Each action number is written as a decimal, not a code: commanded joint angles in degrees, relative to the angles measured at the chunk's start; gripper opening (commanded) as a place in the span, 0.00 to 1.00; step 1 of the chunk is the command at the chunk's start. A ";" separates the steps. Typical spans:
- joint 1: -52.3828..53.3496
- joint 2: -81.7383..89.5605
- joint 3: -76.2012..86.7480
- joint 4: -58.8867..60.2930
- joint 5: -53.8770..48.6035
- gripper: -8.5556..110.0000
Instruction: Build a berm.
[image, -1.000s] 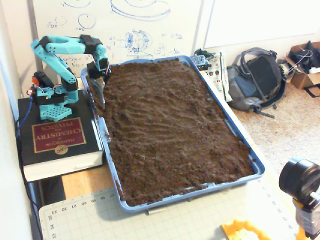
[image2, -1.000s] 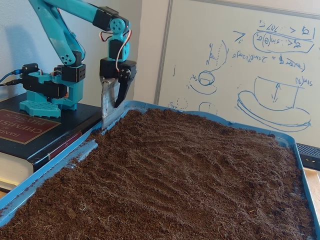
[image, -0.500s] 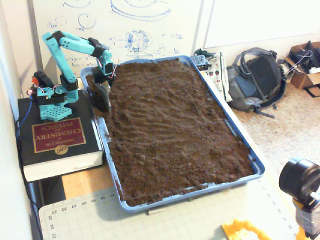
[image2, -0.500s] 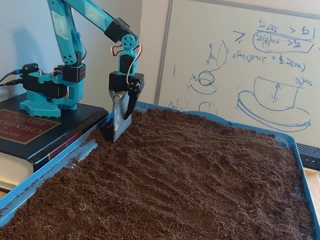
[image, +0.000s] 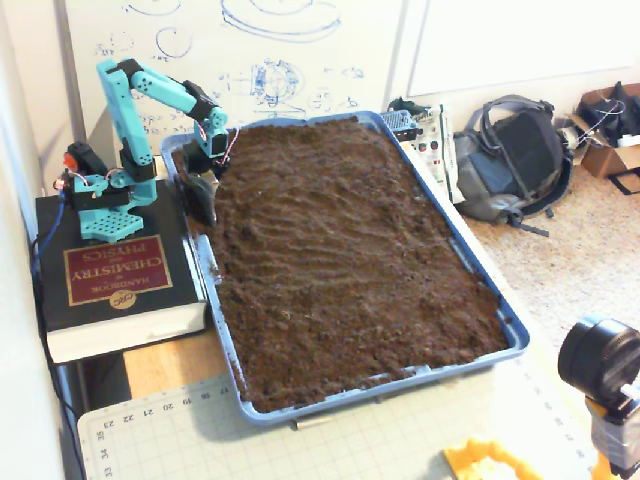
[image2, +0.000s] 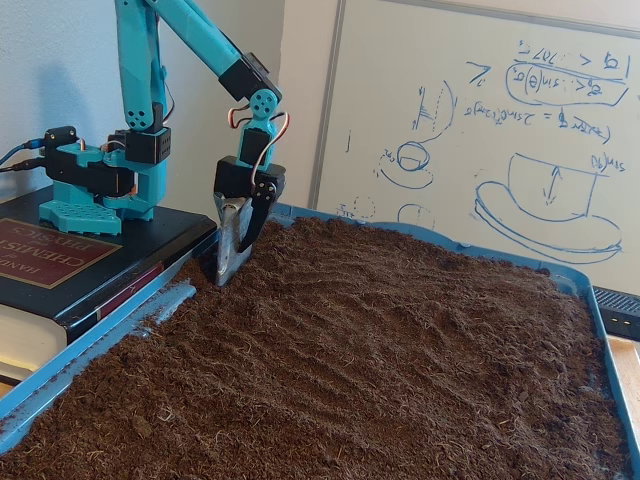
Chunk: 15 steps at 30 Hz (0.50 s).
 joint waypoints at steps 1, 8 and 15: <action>0.26 -1.85 -3.16 -0.09 -0.53 0.07; 0.35 -7.29 -10.46 0.00 0.18 0.07; 1.05 -13.10 -17.40 0.00 0.44 0.07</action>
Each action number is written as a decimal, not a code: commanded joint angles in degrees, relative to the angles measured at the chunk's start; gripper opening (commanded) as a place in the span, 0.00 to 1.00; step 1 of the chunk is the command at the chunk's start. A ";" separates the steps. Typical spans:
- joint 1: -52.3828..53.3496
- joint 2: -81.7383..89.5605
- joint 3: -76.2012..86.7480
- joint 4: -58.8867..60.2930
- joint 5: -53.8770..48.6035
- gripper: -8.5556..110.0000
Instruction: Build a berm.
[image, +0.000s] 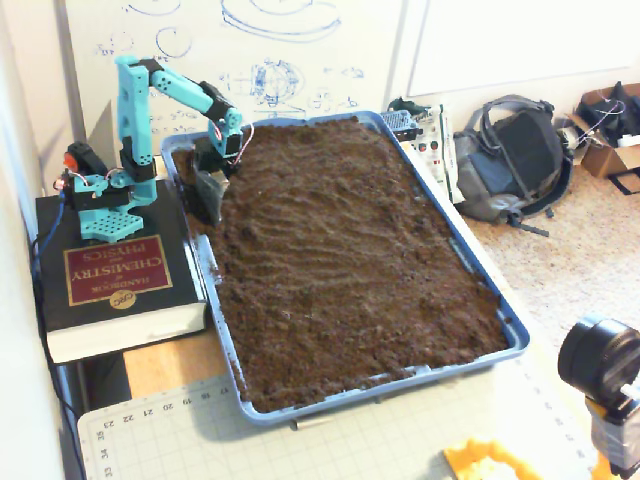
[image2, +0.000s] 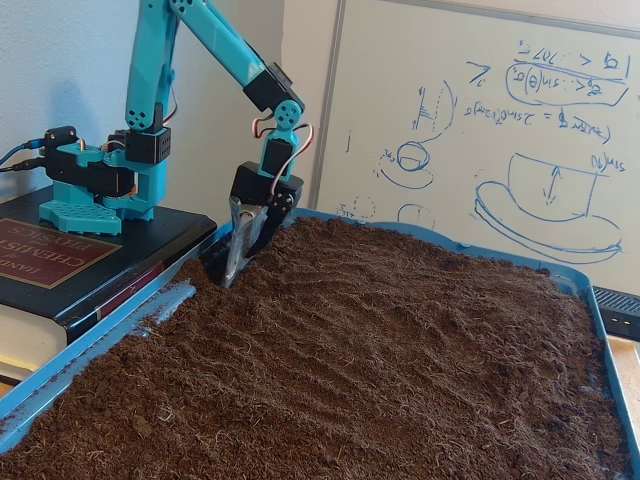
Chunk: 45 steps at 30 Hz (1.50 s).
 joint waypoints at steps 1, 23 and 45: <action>0.62 -1.05 -5.71 -0.70 0.44 0.07; 6.42 -4.66 -17.23 -0.70 0.53 0.07; 13.18 -19.60 -35.33 -0.70 -0.35 0.07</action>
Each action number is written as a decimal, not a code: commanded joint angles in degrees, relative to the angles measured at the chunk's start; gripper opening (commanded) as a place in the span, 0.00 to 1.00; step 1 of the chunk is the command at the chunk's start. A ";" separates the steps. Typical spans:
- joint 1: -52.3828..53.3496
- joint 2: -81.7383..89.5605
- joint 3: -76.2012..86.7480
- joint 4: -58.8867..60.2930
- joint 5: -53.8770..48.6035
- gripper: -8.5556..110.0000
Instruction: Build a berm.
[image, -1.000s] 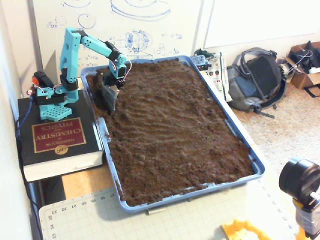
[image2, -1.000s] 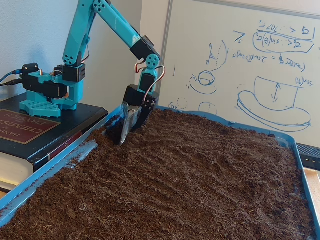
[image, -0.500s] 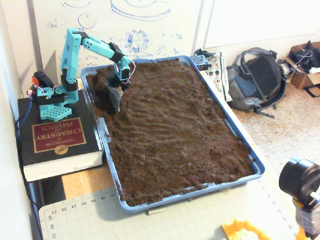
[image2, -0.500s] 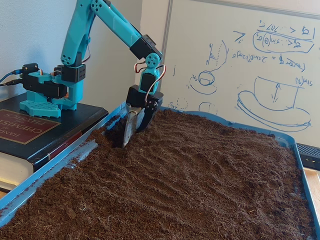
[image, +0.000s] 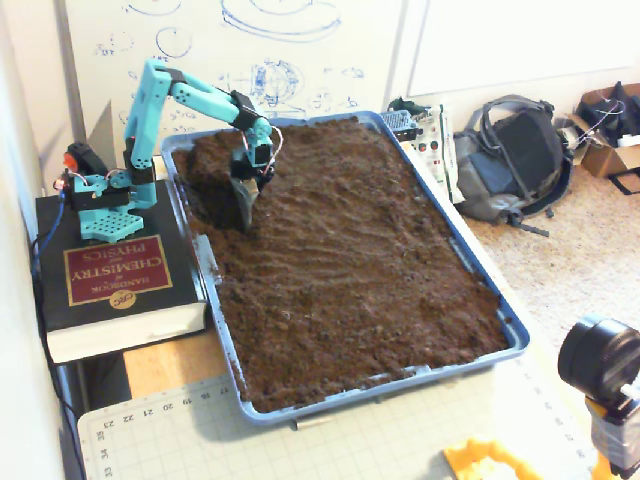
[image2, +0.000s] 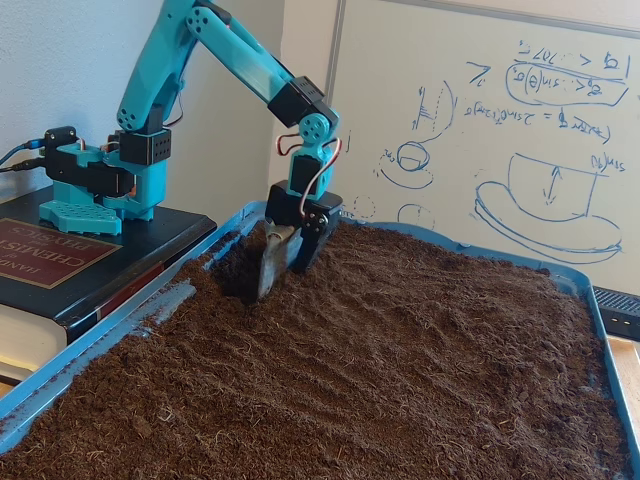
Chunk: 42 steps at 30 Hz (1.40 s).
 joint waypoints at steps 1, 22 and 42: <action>1.67 -4.13 -13.18 -1.32 -0.35 0.07; 1.67 -3.25 -24.35 -0.70 0.09 0.07; 1.67 11.16 -20.65 3.52 0.26 0.07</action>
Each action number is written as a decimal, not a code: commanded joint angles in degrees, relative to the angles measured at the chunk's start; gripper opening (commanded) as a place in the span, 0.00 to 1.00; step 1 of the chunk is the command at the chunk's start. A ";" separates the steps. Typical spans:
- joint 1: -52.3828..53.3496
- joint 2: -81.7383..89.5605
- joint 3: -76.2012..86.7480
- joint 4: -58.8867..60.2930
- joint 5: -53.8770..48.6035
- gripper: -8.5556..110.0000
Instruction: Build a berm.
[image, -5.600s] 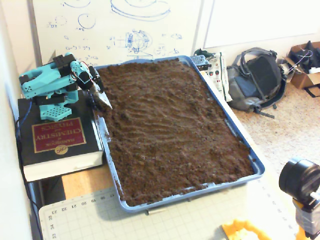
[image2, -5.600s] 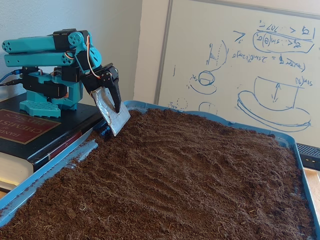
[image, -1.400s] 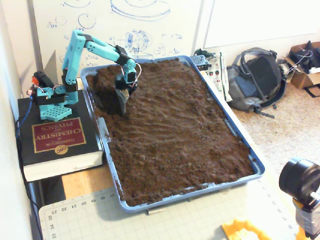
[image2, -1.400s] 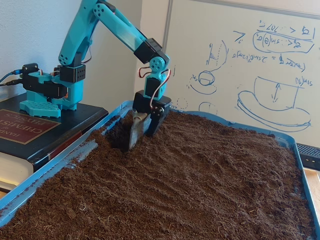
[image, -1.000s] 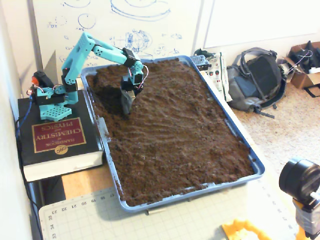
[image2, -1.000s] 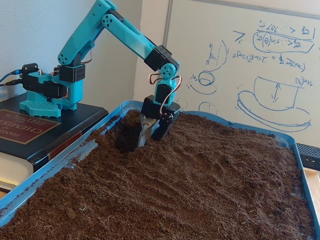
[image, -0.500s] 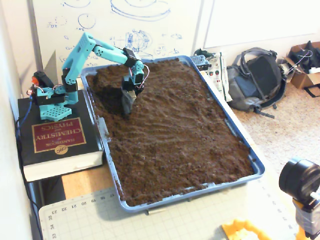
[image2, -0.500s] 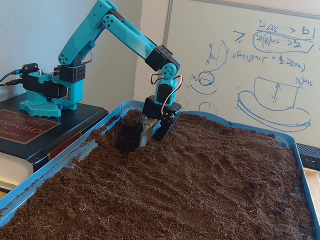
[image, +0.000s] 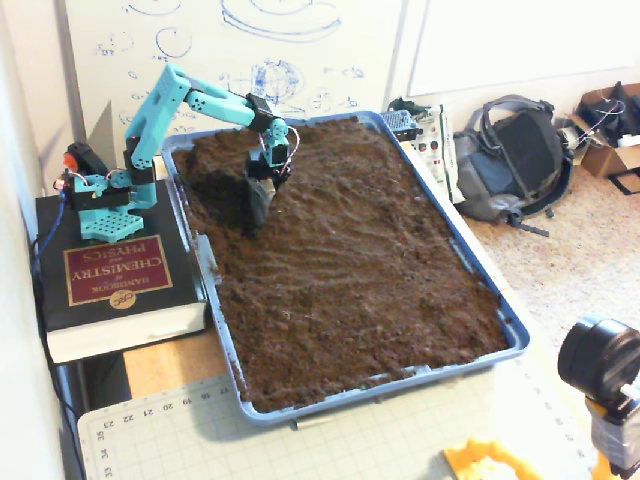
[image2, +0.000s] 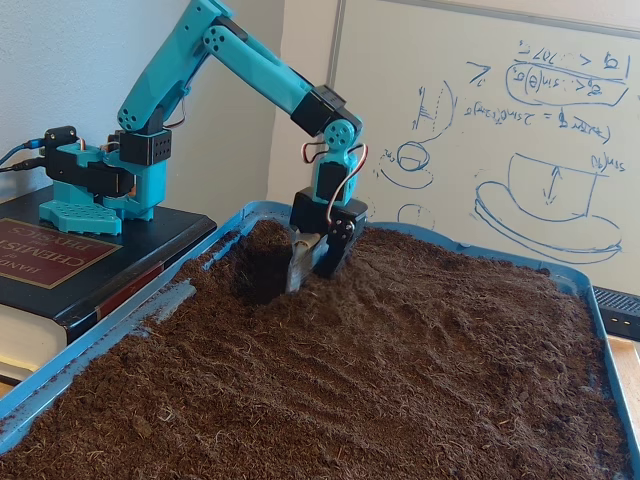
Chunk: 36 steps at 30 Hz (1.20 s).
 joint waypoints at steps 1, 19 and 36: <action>1.41 15.91 -7.03 1.23 0.44 0.07; -3.69 31.99 9.14 14.94 0.53 0.07; -20.57 29.36 22.85 18.02 5.19 0.07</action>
